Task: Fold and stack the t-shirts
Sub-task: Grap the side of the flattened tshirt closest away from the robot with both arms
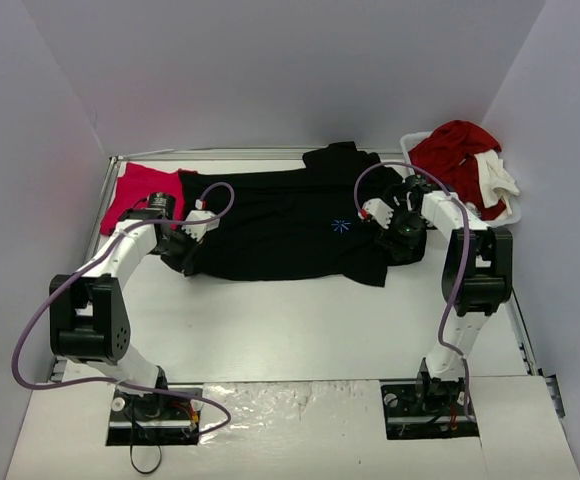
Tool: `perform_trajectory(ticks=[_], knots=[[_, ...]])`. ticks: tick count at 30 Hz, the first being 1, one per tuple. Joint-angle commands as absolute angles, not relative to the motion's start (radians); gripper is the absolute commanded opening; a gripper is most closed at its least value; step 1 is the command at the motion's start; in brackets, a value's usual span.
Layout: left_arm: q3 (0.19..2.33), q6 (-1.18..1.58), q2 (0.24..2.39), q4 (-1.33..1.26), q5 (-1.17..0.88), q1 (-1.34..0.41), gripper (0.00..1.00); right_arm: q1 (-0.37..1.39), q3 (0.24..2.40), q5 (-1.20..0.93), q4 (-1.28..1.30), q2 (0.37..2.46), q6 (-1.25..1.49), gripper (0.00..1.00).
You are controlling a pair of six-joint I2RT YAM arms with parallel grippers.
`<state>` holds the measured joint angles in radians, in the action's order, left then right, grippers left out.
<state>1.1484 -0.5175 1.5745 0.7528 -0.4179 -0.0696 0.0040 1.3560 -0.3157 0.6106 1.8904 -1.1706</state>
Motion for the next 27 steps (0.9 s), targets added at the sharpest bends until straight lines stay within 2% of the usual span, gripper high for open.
perform_trajectory(ticks=[1, 14, 24, 27], knots=[[1.152, -0.531, 1.574, 0.765, -0.422, -0.061, 0.02, 0.035, 1.428, -0.350, 0.637, 1.931, -1.151, 0.59], [1.146, -0.535, 1.586, 0.764, -0.426, -0.054, 0.02, 0.061, 1.520, -0.308, 0.635, 2.029, -1.114, 0.61], [1.147, -0.535, 1.591, 0.765, -0.430, -0.051, 0.02, 0.064, 1.497, -0.252, 0.640, 2.072, -1.111, 0.64], [1.149, -0.535, 1.594, 0.767, -0.428, -0.052, 0.03, 0.063, 1.496, -0.242, 0.640, 2.079, -1.104, 0.61]])
